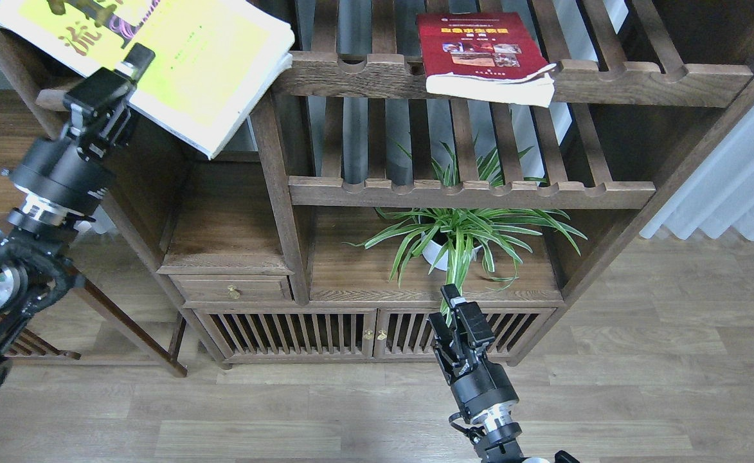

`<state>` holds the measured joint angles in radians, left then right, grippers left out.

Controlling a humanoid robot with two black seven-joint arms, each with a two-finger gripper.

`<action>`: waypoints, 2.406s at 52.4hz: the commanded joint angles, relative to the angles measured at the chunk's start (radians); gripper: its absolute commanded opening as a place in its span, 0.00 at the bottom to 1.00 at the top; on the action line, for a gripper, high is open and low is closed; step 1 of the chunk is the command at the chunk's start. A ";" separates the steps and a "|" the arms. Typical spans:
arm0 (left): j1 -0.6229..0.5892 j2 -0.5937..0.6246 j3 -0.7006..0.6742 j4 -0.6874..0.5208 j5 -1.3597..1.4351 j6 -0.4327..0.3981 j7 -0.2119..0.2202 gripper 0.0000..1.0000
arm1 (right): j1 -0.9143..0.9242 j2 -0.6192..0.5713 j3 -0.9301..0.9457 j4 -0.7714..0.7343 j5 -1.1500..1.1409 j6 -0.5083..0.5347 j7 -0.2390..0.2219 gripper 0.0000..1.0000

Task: Organize books on shelf
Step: 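Push the yellow-green book onto the top shelf with the left gripper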

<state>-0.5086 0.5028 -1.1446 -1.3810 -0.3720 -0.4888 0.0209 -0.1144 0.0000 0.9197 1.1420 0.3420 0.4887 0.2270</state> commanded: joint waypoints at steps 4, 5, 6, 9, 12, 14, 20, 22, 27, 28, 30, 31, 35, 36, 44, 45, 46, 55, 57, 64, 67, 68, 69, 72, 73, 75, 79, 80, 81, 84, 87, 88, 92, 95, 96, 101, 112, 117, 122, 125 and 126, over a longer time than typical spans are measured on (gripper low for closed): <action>-0.025 0.026 -0.035 0.000 -0.004 0.000 -0.012 0.07 | 0.006 0.000 -0.002 -0.004 -0.001 0.000 0.000 0.85; -0.027 0.026 -0.035 0.000 -0.004 0.000 -0.012 0.07 | 0.006 0.000 -0.002 -0.004 -0.001 0.000 0.000 0.85; -0.031 0.026 -0.043 0.000 -0.010 0.000 -0.012 0.07 | 0.006 0.000 -0.004 -0.007 -0.001 0.000 0.000 0.85; -0.037 0.028 -0.052 0.000 -0.019 0.000 -0.012 0.07 | 0.006 0.000 -0.004 -0.007 -0.001 0.000 0.000 0.85; -0.041 0.036 -0.060 0.002 -0.025 0.000 -0.010 0.07 | 0.006 0.000 -0.004 -0.007 -0.001 0.000 0.000 0.85; -0.045 0.045 -0.061 0.002 -0.025 0.000 -0.010 0.07 | 0.006 0.000 -0.004 -0.007 0.000 0.000 0.000 0.85; -0.053 0.072 -0.056 0.014 -0.024 0.000 0.002 0.07 | 0.006 0.000 -0.004 -0.007 0.000 0.000 0.000 0.85; -0.053 0.076 -0.056 0.019 -0.022 0.000 0.005 0.07 | 0.006 0.000 -0.004 -0.007 0.000 0.000 0.000 0.85; -0.053 0.108 -0.060 0.051 -0.022 0.000 0.025 0.05 | 0.006 0.000 -0.007 -0.007 0.000 0.000 0.000 0.85; -0.053 0.115 -0.060 0.054 -0.022 0.000 0.028 0.05 | 0.006 0.000 -0.007 -0.007 0.000 0.000 0.000 0.85; -0.054 0.129 -0.061 0.062 -0.022 0.000 0.030 0.05 | 0.006 0.000 -0.007 -0.007 0.000 0.000 0.000 0.85; -0.054 0.132 -0.061 0.063 -0.022 0.000 0.030 0.05 | 0.006 0.000 -0.009 -0.007 0.000 0.000 0.000 0.85; -0.056 0.160 -0.075 0.102 -0.019 0.000 0.062 0.06 | 0.006 0.000 -0.010 -0.007 -0.001 0.000 0.000 0.85; -0.056 0.160 -0.076 0.103 -0.019 0.000 0.068 0.06 | 0.006 0.000 -0.010 -0.007 -0.003 0.000 0.000 0.85; -0.067 0.161 -0.122 0.122 -0.024 0.000 0.159 0.05 | 0.006 0.000 -0.013 -0.007 -0.003 0.000 0.000 0.85; -0.067 0.161 -0.130 0.122 -0.024 0.000 0.166 0.05 | 0.006 0.000 -0.015 -0.007 -0.003 0.000 0.000 0.85; -0.067 0.161 -0.135 0.122 -0.024 0.000 0.169 0.05 | 0.006 0.000 -0.015 -0.007 -0.003 0.000 0.000 0.85; -0.100 0.161 -0.162 0.122 -0.013 0.000 0.180 0.05 | 0.006 0.000 -0.015 -0.007 -0.003 0.000 0.000 0.85; -0.107 0.164 -0.164 0.122 -0.012 0.000 0.182 0.05 | 0.006 0.000 -0.016 -0.007 -0.003 0.000 0.000 0.85; -0.126 0.181 -0.165 0.128 0.036 0.000 0.182 0.04 | 0.006 0.000 -0.016 -0.007 -0.003 0.000 0.000 0.85; -0.128 0.181 -0.167 0.134 0.071 0.000 0.182 0.03 | 0.004 0.000 -0.016 -0.007 -0.001 0.000 0.000 0.85; -0.128 0.181 -0.167 0.134 0.076 0.000 0.182 0.03 | 0.004 0.000 -0.016 -0.007 -0.001 0.000 0.000 0.85; -0.130 0.181 -0.167 0.138 0.090 0.000 0.182 0.03 | 0.004 0.000 -0.016 -0.007 -0.001 0.000 0.000 0.85; -0.133 0.181 -0.170 0.149 0.114 0.000 0.180 0.03 | 0.001 0.000 -0.016 -0.007 -0.001 0.000 0.000 0.85; -0.134 0.181 -0.172 0.151 0.117 0.000 0.180 0.03 | 0.001 0.000 -0.018 -0.007 -0.001 0.000 0.000 0.85; -0.136 0.183 -0.173 0.157 0.133 0.000 0.180 0.03 | 0.001 0.000 -0.018 -0.007 -0.003 0.000 0.000 0.85; -0.136 0.181 -0.185 0.172 0.177 0.000 0.180 0.03 | -0.001 0.000 -0.018 -0.007 -0.003 0.000 0.000 0.85; -0.136 0.181 -0.190 0.174 0.183 0.000 0.180 0.03 | -0.001 0.000 -0.018 -0.007 -0.003 0.000 0.000 0.85; -0.136 0.181 -0.194 0.177 0.189 0.000 0.177 0.03 | -0.001 0.000 -0.018 -0.007 -0.003 0.000 0.000 0.85; -0.139 0.181 -0.202 0.181 0.206 0.000 0.174 0.03 | -0.002 0.000 -0.019 -0.005 -0.003 0.000 0.000 0.85; -0.139 0.181 -0.207 0.186 0.237 0.000 0.165 0.03 | -0.002 0.000 -0.032 -0.005 -0.005 0.000 0.000 0.85; -0.139 0.180 -0.210 0.186 0.248 0.000 0.162 0.03 | -0.002 0.000 -0.039 -0.002 -0.005 0.000 0.000 0.85; -0.139 0.171 -0.216 0.186 0.283 0.000 0.153 0.03 | -0.001 0.000 -0.053 0.004 -0.006 0.000 0.000 0.85; -0.139 0.169 -0.218 0.194 0.307 0.000 0.137 0.02 | -0.001 0.000 -0.061 0.007 -0.006 0.000 -0.001 0.85; -0.139 0.165 -0.218 0.198 0.317 0.000 0.131 0.02 | -0.001 0.000 -0.061 0.008 -0.006 0.000 -0.002 0.85; -0.156 0.131 -0.219 0.209 0.366 0.000 0.103 0.02 | -0.001 0.000 -0.062 0.010 -0.009 0.000 -0.002 0.85; -0.205 0.073 -0.208 0.218 0.495 0.000 0.099 0.02 | -0.001 0.000 -0.062 0.012 -0.009 0.000 -0.002 0.85; -0.225 0.017 -0.198 0.220 0.531 0.000 0.099 0.01 | -0.001 0.000 -0.068 0.013 -0.009 0.000 -0.002 0.85; -0.229 -0.027 -0.198 0.229 0.585 0.000 0.099 0.01 | 0.001 0.000 -0.082 0.012 -0.009 0.000 0.000 0.86; -0.234 -0.036 -0.198 0.237 0.614 0.000 0.100 0.01 | 0.001 0.000 -0.084 0.010 -0.006 0.000 0.000 0.87; -0.240 -0.038 -0.198 0.241 0.623 0.000 0.100 0.01 | 0.001 0.000 -0.084 0.009 -0.005 0.000 0.000 0.87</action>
<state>-0.7351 0.4947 -1.3436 -1.1556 0.1912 -0.4887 0.1196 -0.1140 0.0000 0.8430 1.1550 0.3328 0.4887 0.2255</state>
